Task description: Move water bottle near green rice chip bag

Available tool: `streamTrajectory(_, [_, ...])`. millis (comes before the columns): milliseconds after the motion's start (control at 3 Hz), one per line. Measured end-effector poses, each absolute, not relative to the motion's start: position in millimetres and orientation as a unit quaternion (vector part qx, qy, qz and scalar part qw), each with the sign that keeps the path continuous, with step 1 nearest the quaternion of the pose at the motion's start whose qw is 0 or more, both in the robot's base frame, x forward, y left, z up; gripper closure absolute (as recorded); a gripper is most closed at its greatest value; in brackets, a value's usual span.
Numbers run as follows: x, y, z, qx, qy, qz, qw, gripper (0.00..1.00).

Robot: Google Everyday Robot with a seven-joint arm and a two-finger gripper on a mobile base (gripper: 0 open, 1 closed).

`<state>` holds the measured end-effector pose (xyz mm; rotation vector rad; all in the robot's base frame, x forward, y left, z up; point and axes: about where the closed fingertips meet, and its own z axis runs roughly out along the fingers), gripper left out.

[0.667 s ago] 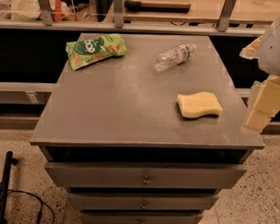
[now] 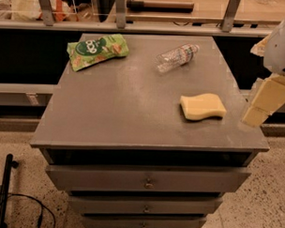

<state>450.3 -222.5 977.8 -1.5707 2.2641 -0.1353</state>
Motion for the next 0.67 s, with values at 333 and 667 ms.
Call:
streamTrajectory(333, [474,-235,979,-0.489,0.833,-0.064,0.251,0.0])
streamTrajectory(667, [499,-248,980,-0.424,0.849,-0.078,0.306,0.0])
